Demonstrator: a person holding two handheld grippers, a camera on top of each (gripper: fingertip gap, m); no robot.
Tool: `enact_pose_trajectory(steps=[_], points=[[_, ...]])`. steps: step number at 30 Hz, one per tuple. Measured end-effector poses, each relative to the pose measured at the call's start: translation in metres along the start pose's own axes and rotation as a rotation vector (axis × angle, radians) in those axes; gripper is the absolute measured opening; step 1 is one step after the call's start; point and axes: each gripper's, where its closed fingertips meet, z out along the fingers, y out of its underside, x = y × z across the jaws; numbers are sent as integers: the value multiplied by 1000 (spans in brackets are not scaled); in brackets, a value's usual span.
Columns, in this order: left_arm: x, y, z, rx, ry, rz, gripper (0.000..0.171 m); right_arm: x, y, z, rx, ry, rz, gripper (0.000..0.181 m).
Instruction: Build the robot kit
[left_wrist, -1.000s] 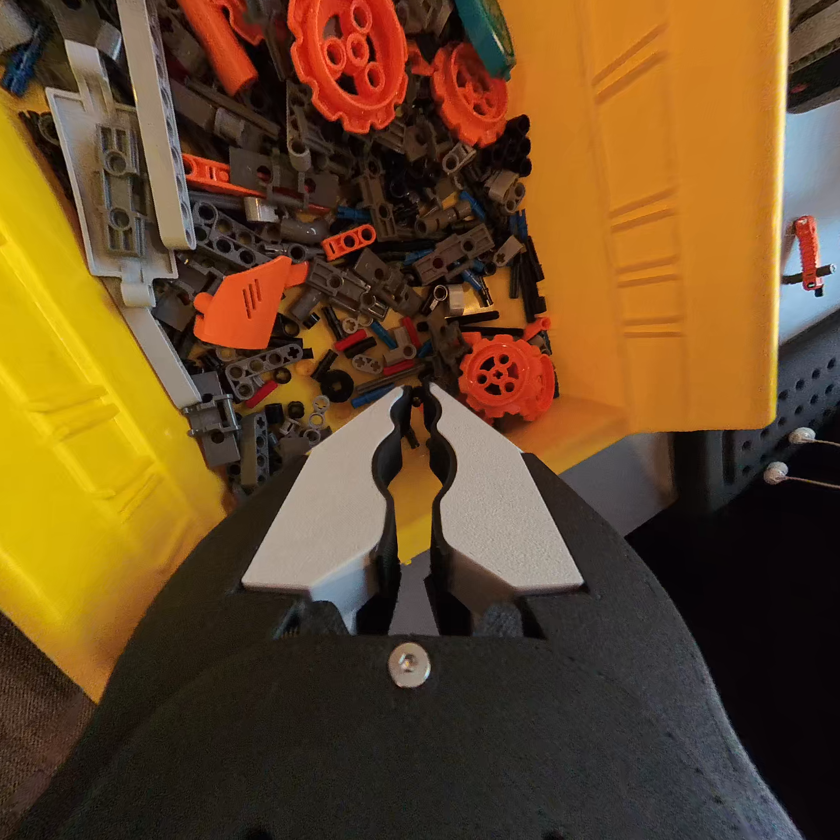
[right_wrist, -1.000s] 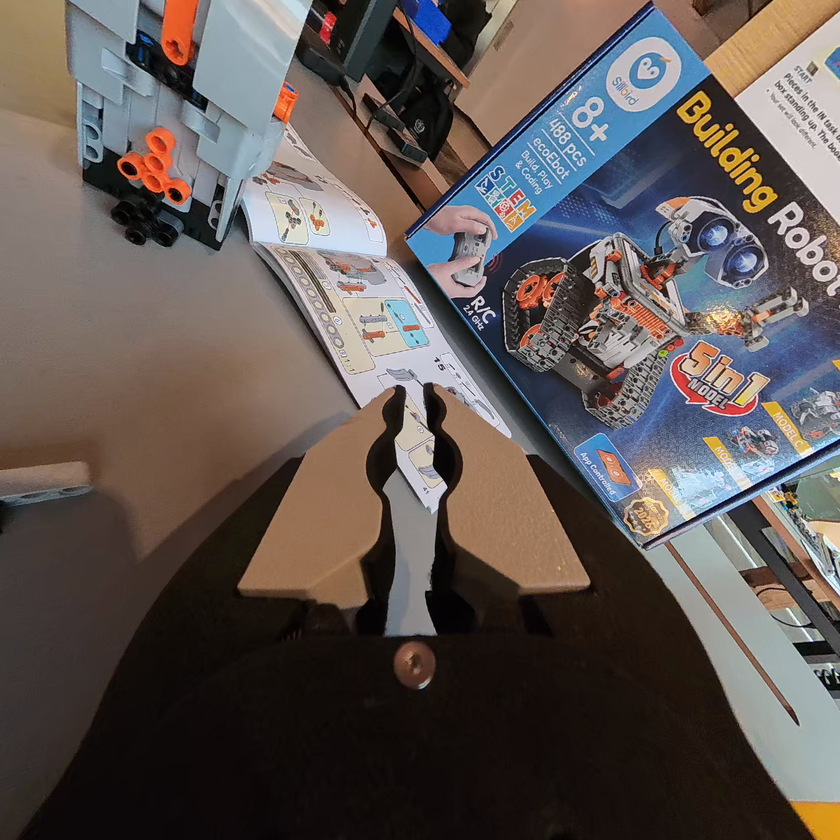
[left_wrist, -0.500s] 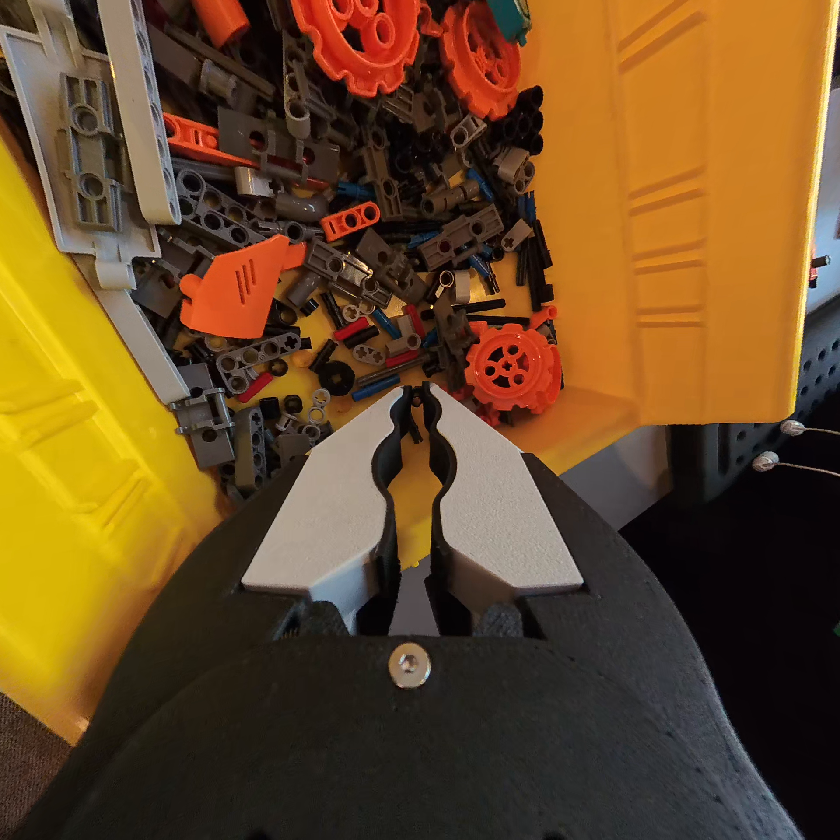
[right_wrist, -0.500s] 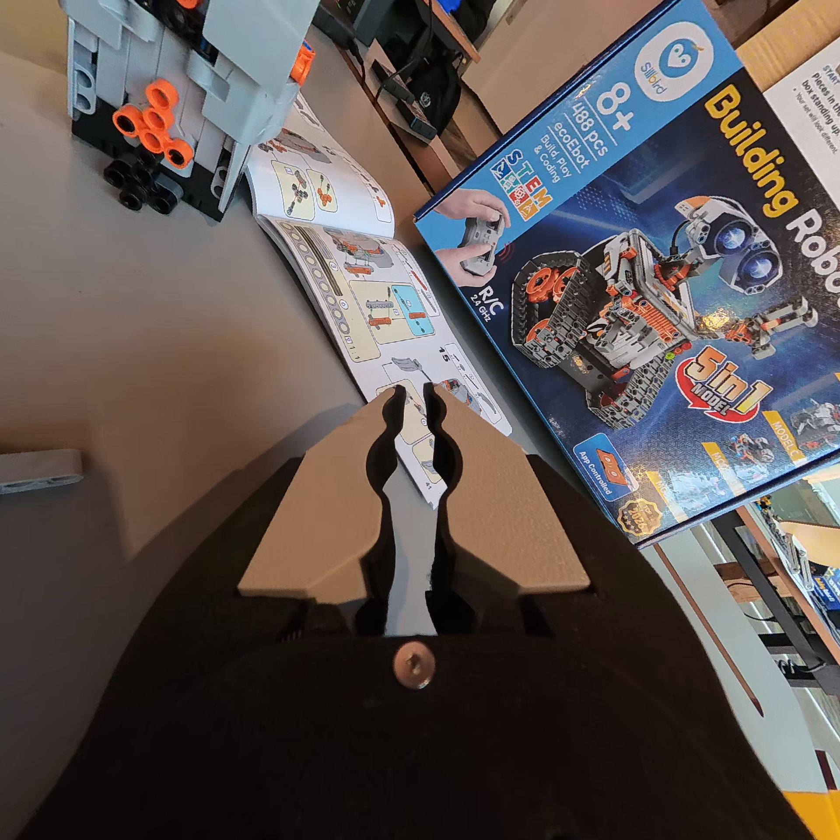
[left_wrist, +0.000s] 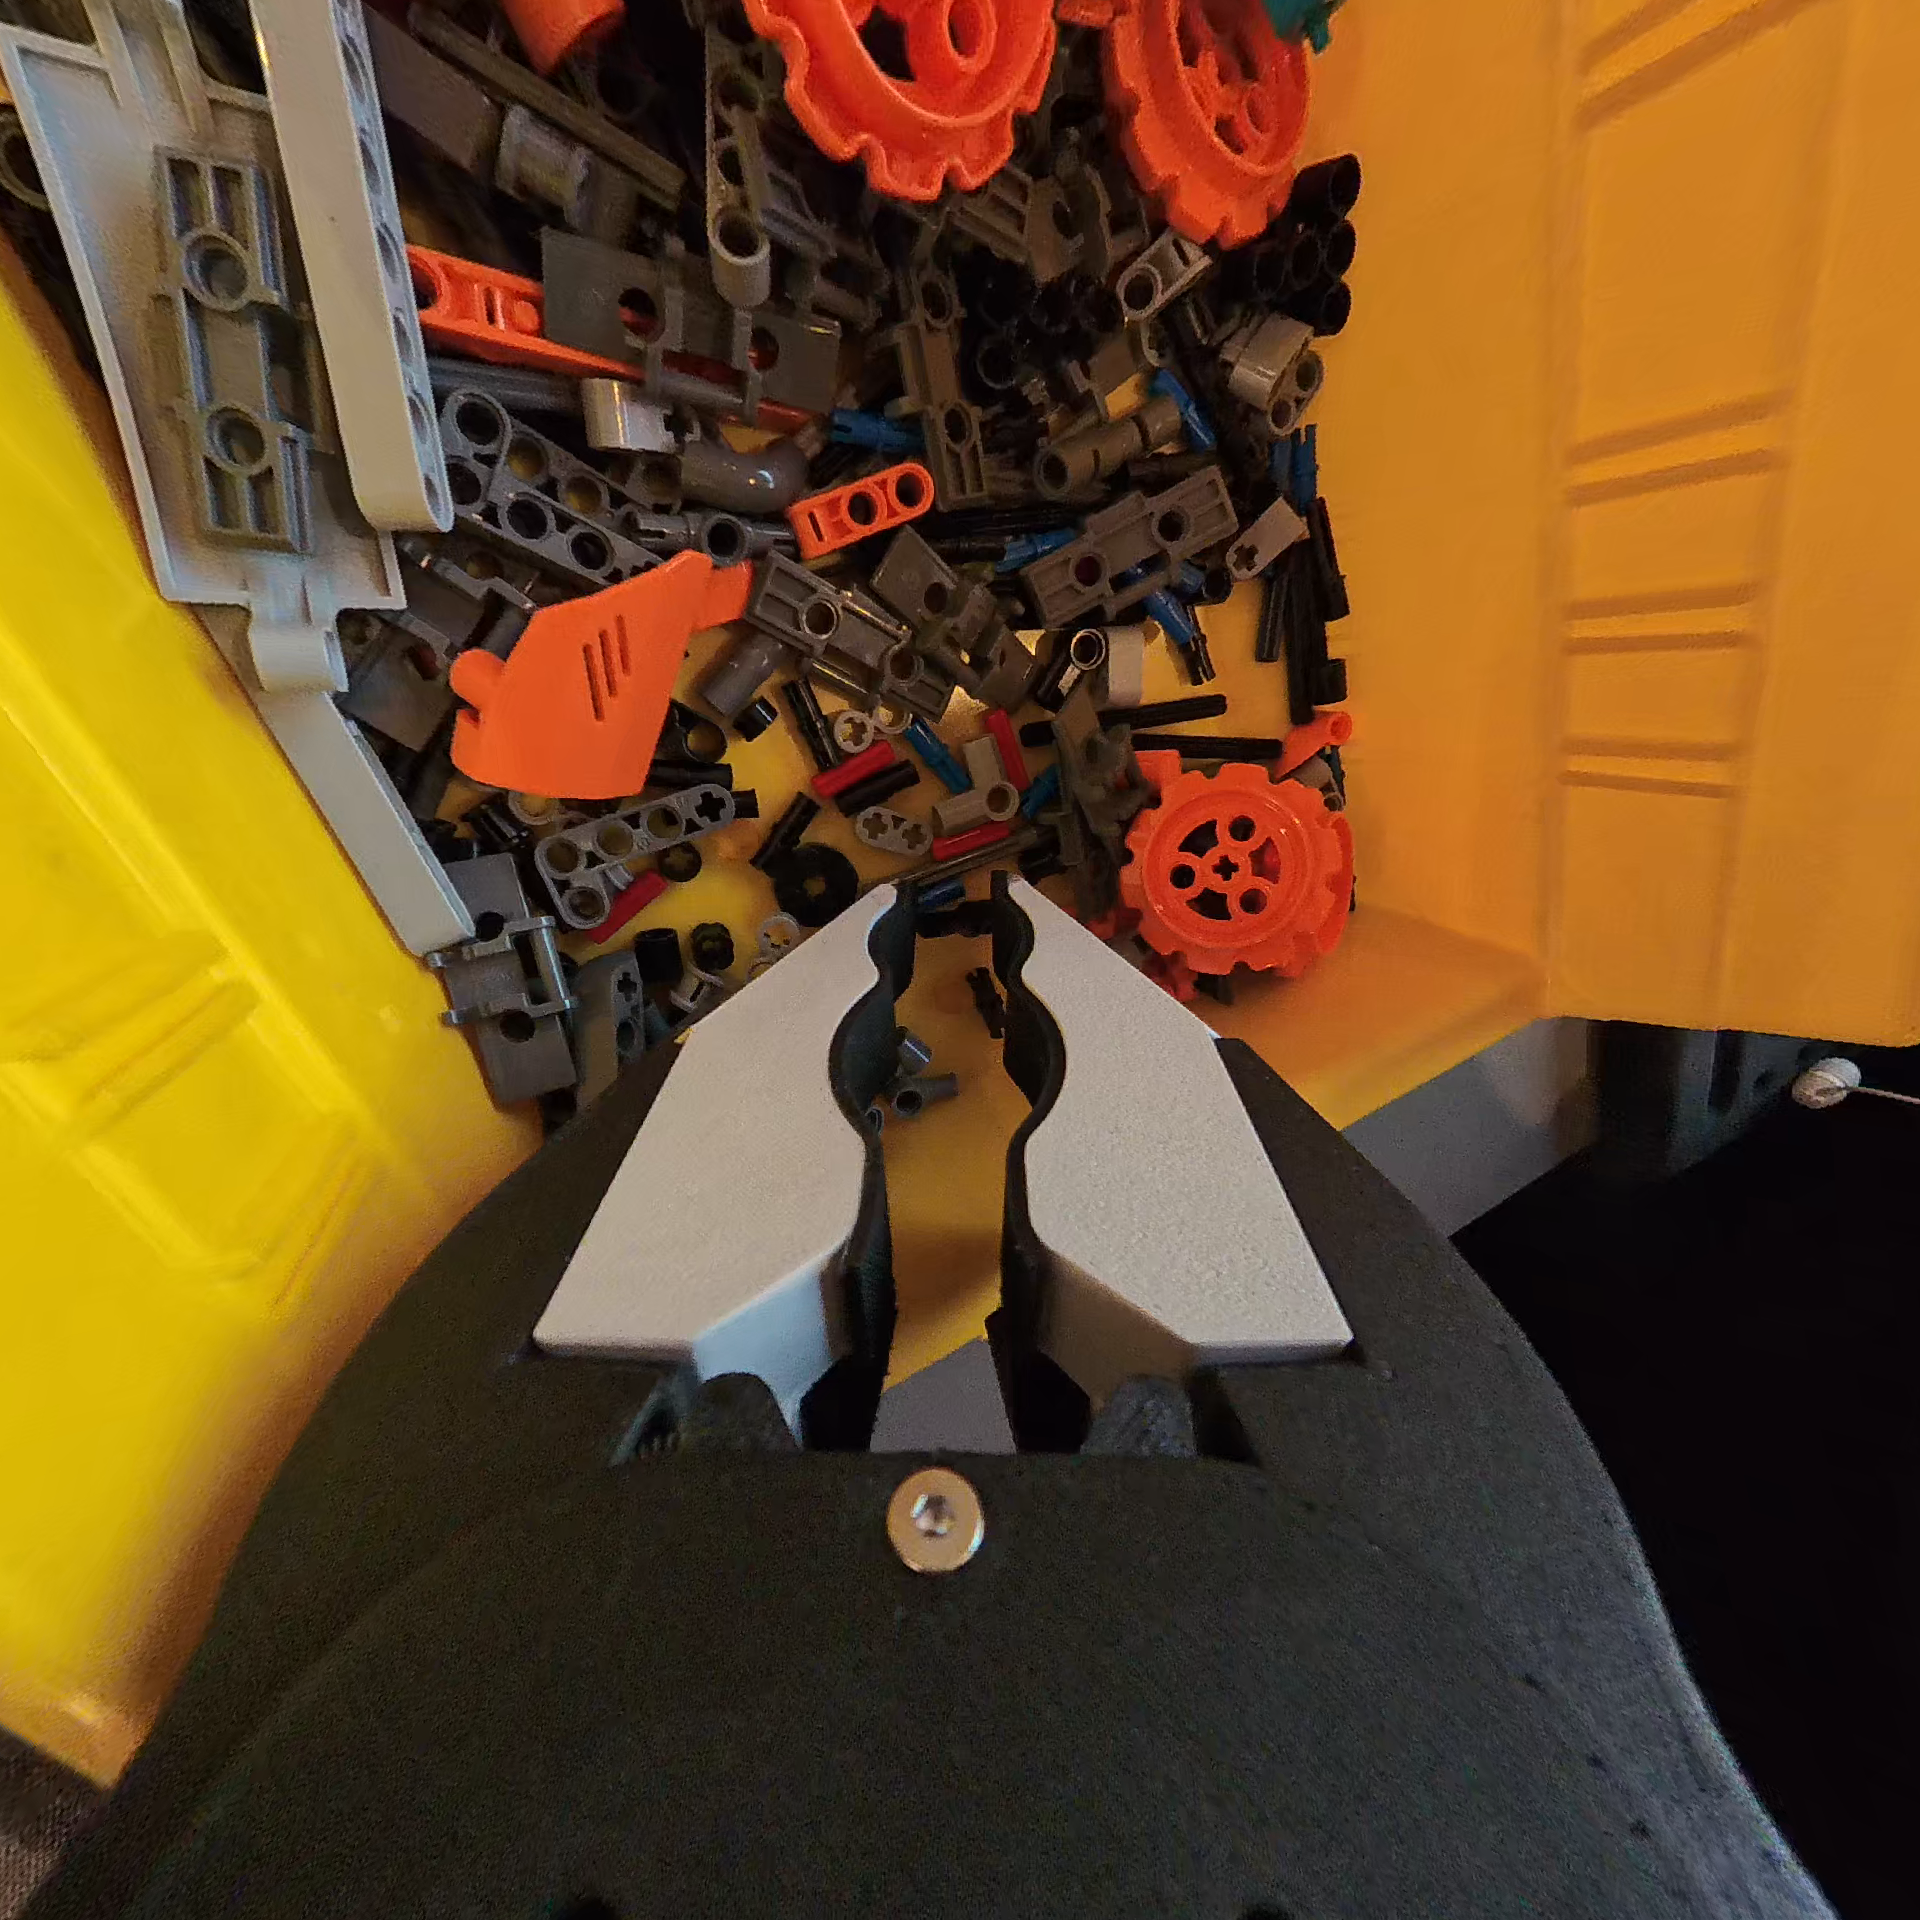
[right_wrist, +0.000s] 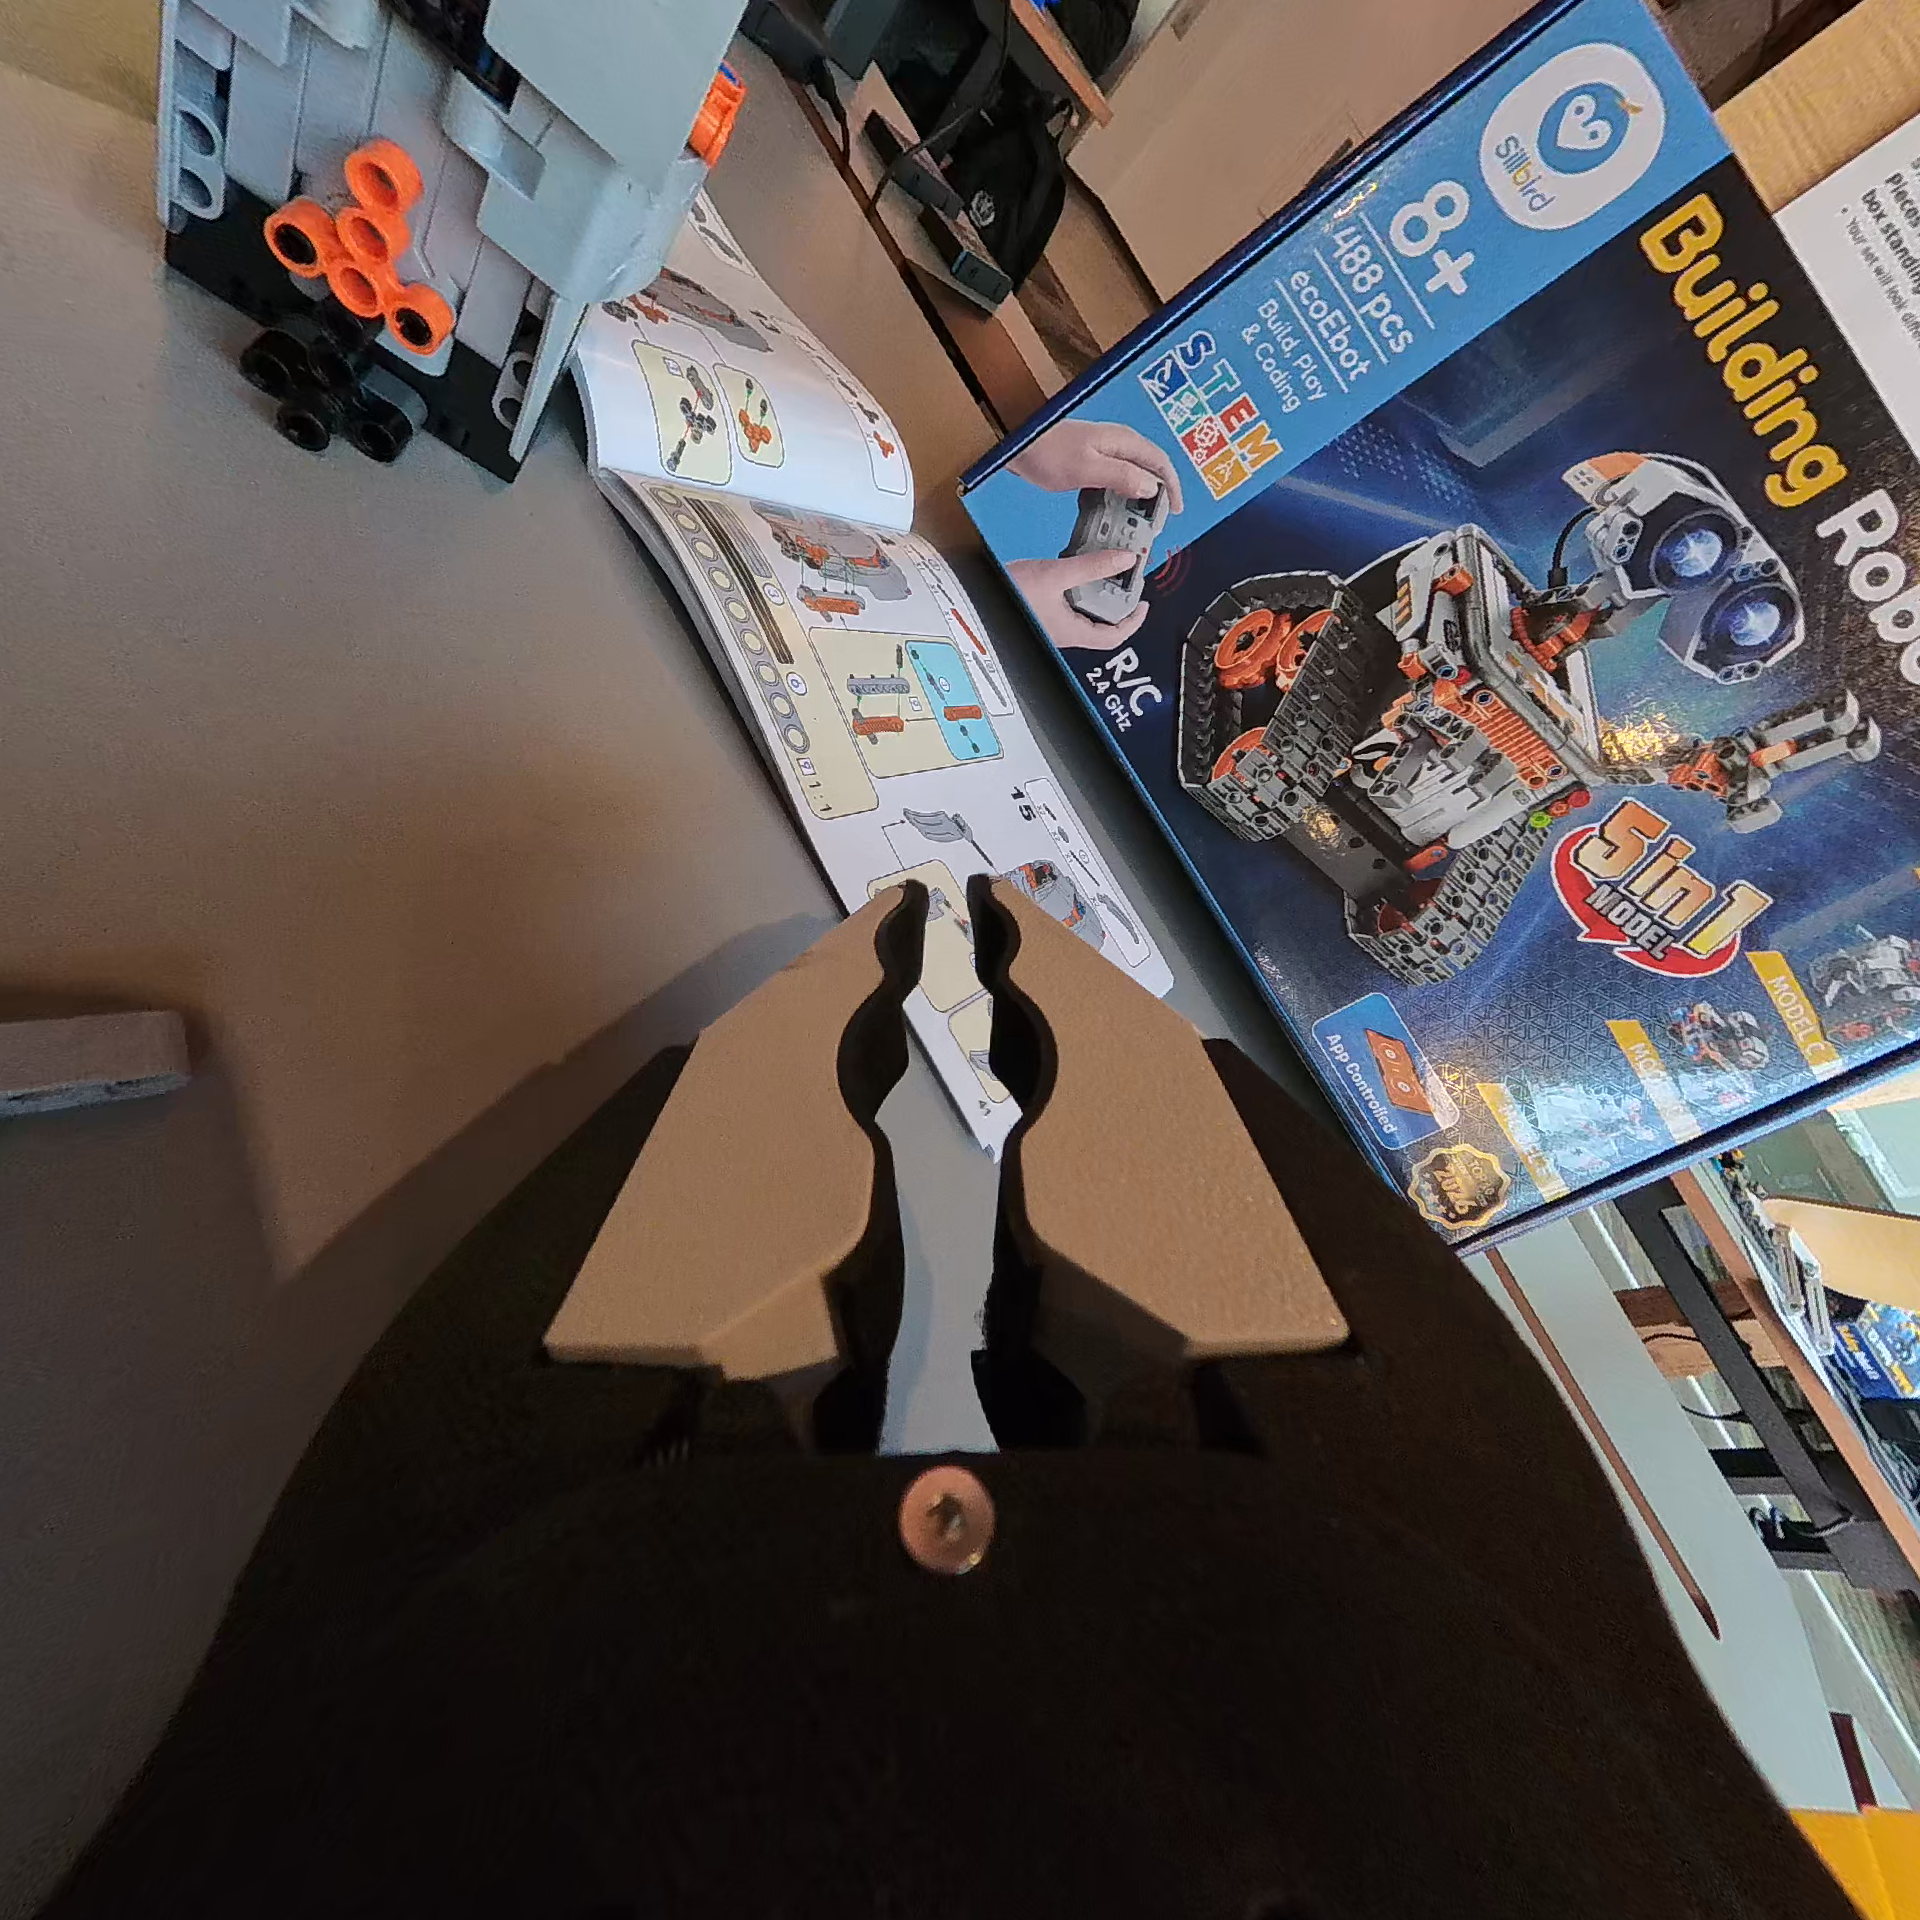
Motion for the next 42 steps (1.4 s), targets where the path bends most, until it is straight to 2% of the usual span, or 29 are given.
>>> enact_pose_trajectory(steps=[10,16,19,21,23,27,30,34,36,40,42], points=[[5,-18,-45,171,-55,66,9,-1,0,0,-1,-2,-7,8],[18,-8,-18,32,46,208,8,-2,1,1,-7,-6,-16,8],[11,-1,-2,-43,-49,337,6,-3,1,1,-10,-7,-19,8],[10,-2,-1,-39,-96,386,8,-3,2,1,-13,-8,-22,8],[14,-4,-1,-22,-95,394,10,-4,2,2,-16,-10,-27,8],[16,-3,9,-74,-115,384,20,-4,2,3,-18,-11,-30,8],[19,-16,12,-42,-127,404,21,-3,2,2,-12,-11,-26,7],[8,-47,14,52,-164,378,16,-4,2,3,-13,-14,-29,7],[9,-57,13,73,-120,351,16,-4,2,2,-12,-15,-30,7],[18,-72,-3,92,-78,321,15,-4,2,3,-13,-15,-26,7],[22,-91,-21,156,-106,336,14,-4,2,3,-14,-16,-30,7]])
